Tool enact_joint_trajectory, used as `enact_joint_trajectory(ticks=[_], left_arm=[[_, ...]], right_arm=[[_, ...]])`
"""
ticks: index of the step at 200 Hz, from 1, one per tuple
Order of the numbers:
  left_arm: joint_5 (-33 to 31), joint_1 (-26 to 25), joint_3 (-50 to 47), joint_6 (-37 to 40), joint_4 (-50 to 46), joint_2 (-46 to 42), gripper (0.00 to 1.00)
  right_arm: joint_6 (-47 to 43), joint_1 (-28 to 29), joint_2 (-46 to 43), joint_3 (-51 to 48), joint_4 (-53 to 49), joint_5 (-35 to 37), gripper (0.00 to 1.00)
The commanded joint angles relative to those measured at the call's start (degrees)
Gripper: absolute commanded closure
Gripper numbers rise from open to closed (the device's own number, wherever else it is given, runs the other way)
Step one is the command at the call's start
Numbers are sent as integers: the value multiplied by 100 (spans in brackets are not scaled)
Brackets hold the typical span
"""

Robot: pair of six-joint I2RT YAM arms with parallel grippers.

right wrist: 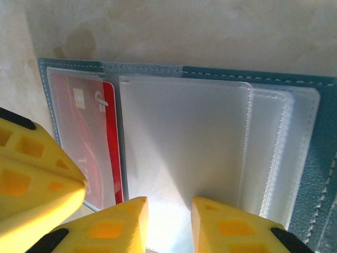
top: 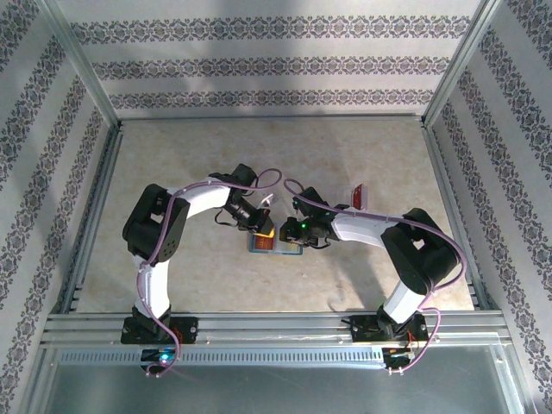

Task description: Put the credit cards into the card holder

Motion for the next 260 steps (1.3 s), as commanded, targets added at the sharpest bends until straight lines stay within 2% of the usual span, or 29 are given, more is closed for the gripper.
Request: enact_joint_trajectory(ticks=[1,72,116,150,198,260], left_arm=[[357,-107,181,-91,-142,139,100],[137,-285,490,126,-444,514,100],[-444,-350,427,240,-546,576,100],[-874,-354,409,382,-615,592,100],[-908,-350,448,426,-659,667,100],[-911,-355,470,445,-683,683,100]], right_arm=[[111,25,100,-173,230,-100,72],[93,-16,138,-206,362,-229,75],[98,-25,114,-247,433,-248,77],[111,-64,-226,-325,366,-185,76],[3,-236,-626,-364,40,-54,75],[-43,-292,-274,-383,89,-154,73]])
